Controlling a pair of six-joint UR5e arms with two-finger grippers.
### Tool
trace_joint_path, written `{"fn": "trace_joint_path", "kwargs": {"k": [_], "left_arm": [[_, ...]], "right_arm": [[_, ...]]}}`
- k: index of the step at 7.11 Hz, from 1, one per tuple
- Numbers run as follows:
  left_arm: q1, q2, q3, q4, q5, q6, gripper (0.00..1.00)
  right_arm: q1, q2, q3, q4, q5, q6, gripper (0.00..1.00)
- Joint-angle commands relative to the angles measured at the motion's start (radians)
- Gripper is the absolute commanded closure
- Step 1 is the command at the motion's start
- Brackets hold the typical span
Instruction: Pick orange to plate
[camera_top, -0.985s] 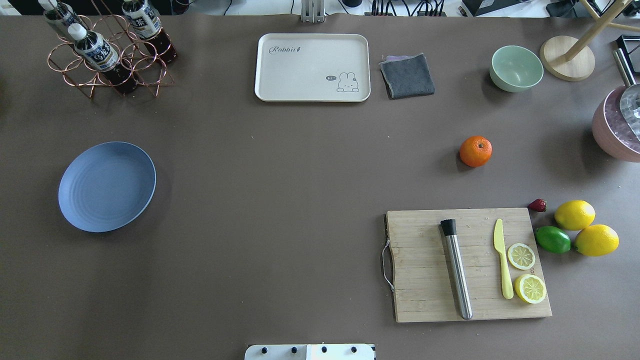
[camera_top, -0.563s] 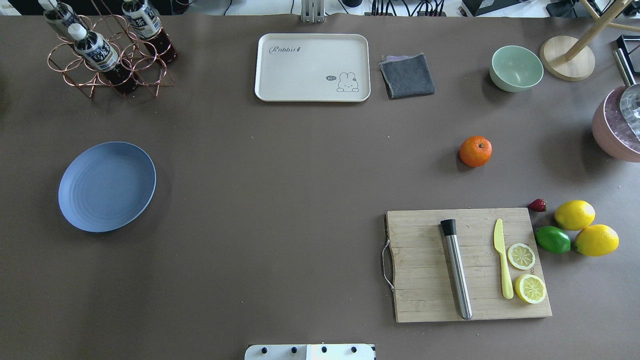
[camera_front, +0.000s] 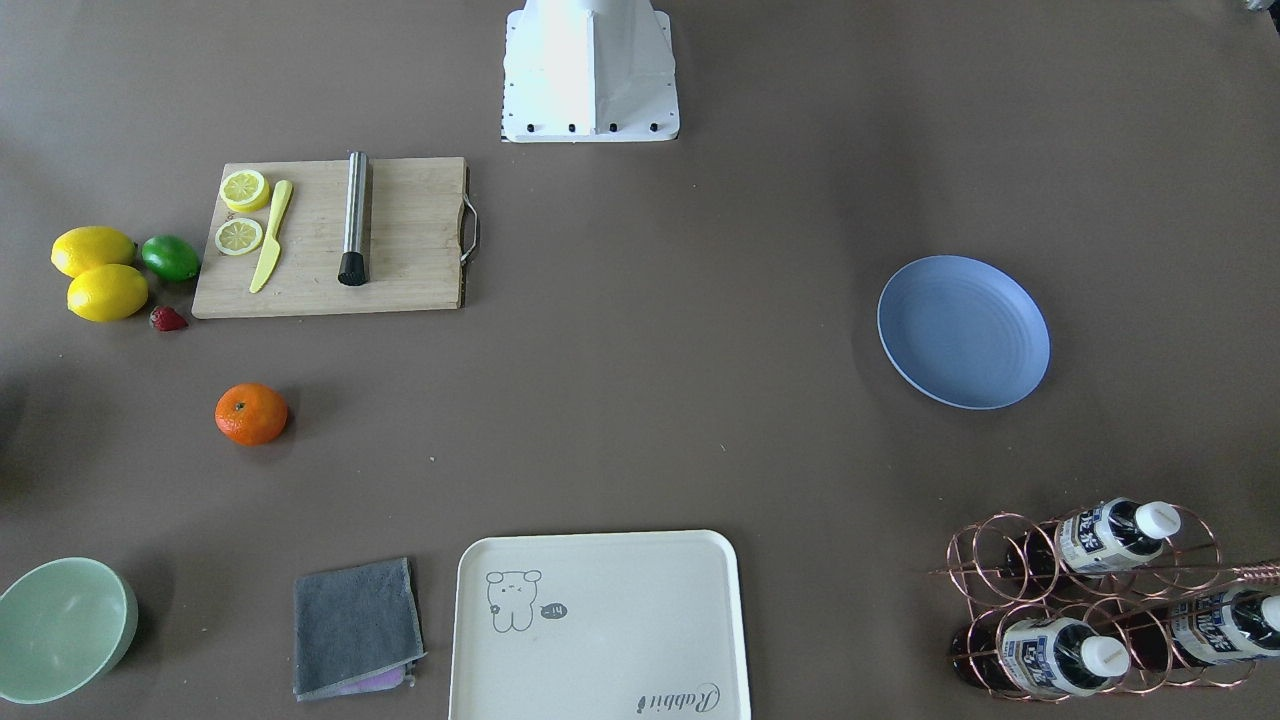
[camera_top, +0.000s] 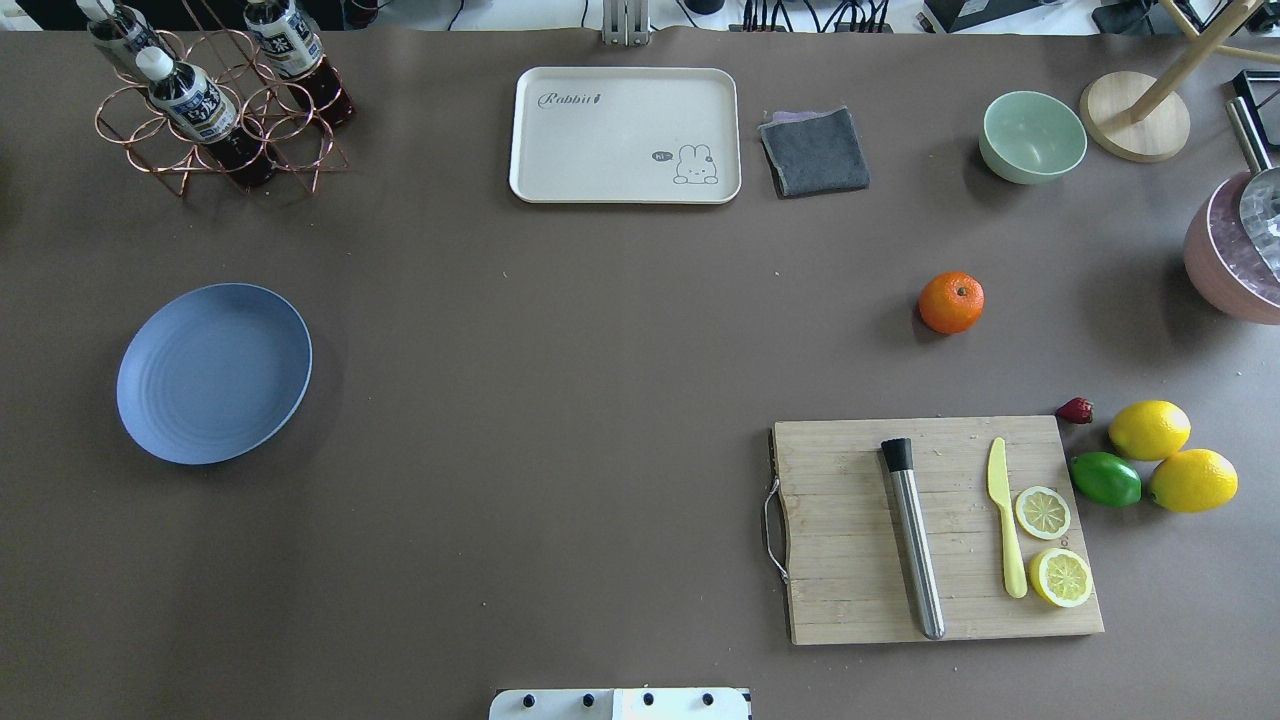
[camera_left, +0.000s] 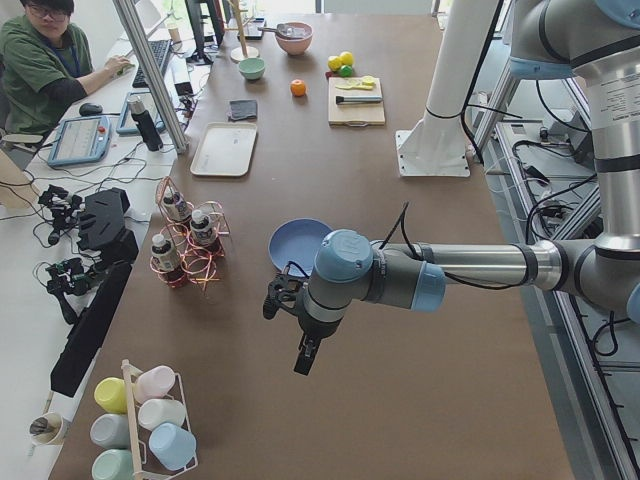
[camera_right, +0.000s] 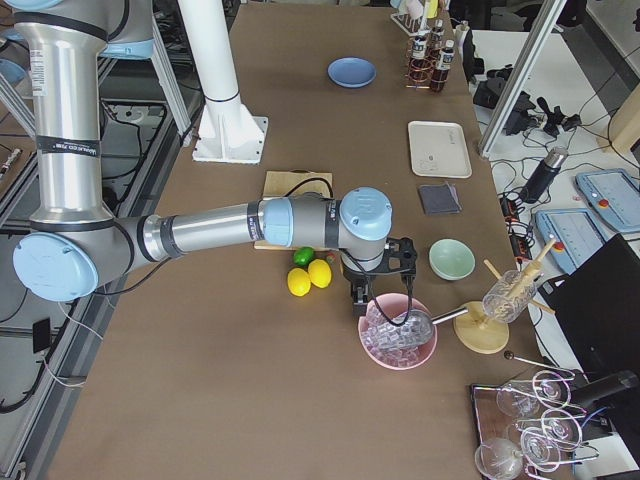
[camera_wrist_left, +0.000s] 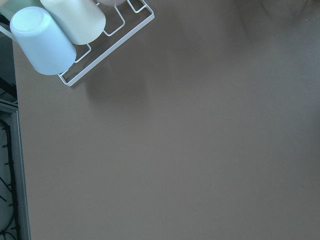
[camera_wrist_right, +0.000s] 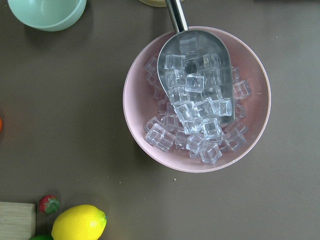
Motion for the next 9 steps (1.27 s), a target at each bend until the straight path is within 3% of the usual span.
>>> {"fn": "trace_joint_path", "kwargs": {"k": [1, 9], "left_arm": [[0.0, 0.0, 0.009, 0.001, 0.004, 0.0, 0.02], [0.0, 0.0, 0.049, -0.005, -0.003, 0.003, 0.02]], "right_arm": [[0.0, -0.005, 0.001, 0.0, -0.004, -0.001, 0.0], [0.002, -0.014, 0.01, 0.0, -0.02, 0.0, 0.0]]}}
